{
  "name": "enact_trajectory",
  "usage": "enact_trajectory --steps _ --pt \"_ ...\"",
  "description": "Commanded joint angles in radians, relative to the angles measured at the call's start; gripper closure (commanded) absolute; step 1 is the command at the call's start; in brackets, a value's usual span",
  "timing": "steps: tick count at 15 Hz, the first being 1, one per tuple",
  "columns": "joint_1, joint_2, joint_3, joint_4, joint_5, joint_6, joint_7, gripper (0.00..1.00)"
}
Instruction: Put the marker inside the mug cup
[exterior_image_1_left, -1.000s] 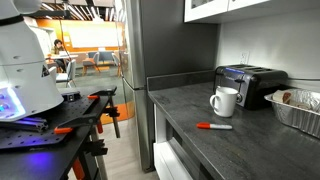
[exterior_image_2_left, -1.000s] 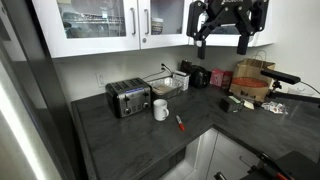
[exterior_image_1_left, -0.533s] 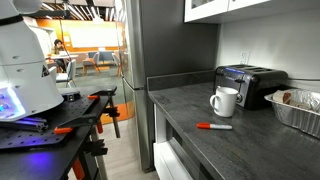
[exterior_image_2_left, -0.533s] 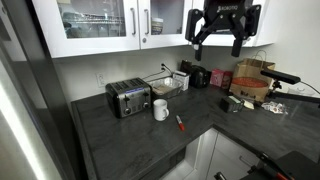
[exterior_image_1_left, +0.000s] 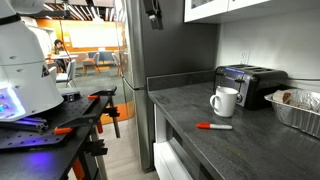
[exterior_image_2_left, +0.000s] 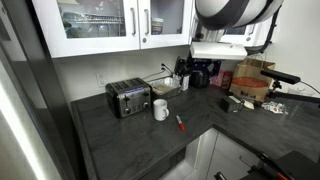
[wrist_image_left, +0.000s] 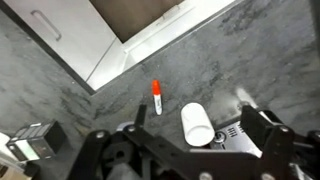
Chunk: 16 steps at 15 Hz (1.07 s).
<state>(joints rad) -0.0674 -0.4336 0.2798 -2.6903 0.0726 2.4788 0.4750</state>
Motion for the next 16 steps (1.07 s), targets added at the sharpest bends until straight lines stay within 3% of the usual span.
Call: enact_trajectory --steps 1,5,9,10,12,16 --pt "-0.054 0.288 -0.027 0.104 -0.11 0.135 0.023 0.0" --pt "-0.002 0.589 -0.133 0.29 -0.193 0.185 0.011 0.0" --pt "0.086 0.796 -0.236 0.484 -0.156 0.157 -0.002 0.0" --pt "0.095 0.741 -0.247 0.418 -0.141 0.188 -0.026 0.0" --pt "0.114 0.807 -0.266 0.476 -0.135 0.188 -0.027 0.0" --pt "0.119 0.809 -0.269 0.484 -0.136 0.185 -0.026 0.0"
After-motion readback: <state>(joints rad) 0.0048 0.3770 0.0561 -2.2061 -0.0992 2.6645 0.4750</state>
